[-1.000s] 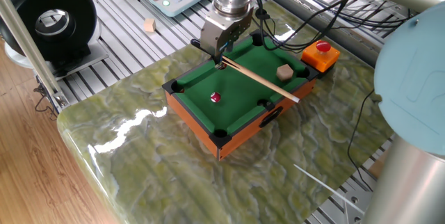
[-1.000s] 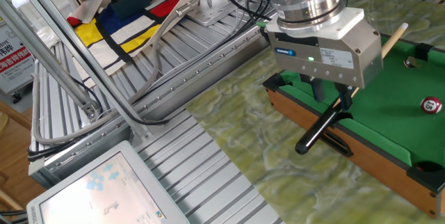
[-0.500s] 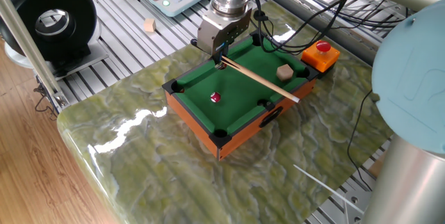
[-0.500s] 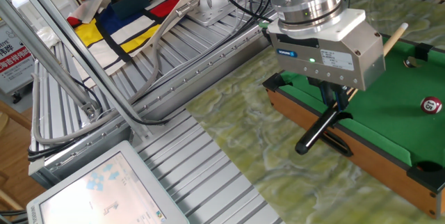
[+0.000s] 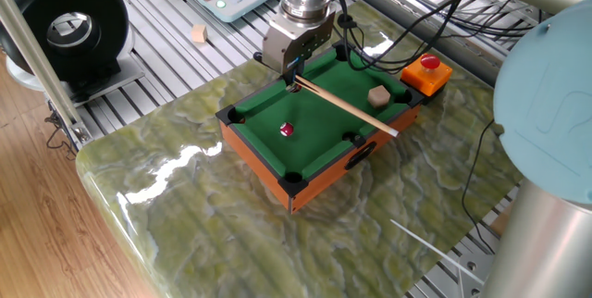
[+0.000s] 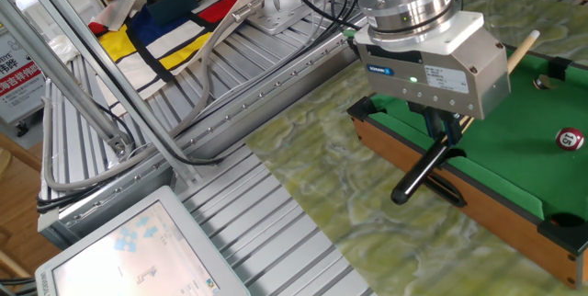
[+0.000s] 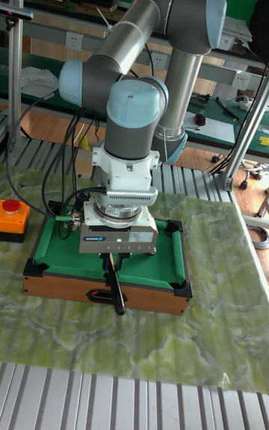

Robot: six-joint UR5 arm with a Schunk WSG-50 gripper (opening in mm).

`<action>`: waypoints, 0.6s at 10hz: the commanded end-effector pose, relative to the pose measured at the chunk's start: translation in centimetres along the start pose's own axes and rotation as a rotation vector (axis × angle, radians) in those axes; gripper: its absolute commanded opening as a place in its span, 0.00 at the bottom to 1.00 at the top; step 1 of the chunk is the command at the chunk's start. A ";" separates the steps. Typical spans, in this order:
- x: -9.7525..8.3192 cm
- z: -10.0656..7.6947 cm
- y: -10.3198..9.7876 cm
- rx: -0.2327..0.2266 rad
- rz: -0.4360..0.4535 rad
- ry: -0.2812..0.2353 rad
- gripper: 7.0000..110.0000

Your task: Hit the pool ball

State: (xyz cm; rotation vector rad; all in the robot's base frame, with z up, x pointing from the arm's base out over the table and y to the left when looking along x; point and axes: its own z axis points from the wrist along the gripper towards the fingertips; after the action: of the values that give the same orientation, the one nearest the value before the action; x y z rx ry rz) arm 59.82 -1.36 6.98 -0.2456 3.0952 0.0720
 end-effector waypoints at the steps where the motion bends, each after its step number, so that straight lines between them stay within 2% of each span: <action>1: -0.1 -0.1 -0.3 0.006 -0.019 -0.005 0.15; 6: -1.7 -0.2 0.7 -0.032 -0.047 -0.068 0.15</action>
State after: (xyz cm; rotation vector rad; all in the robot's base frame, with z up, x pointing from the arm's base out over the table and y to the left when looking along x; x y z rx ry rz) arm 60.76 -0.95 7.04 -0.3013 3.0501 0.0891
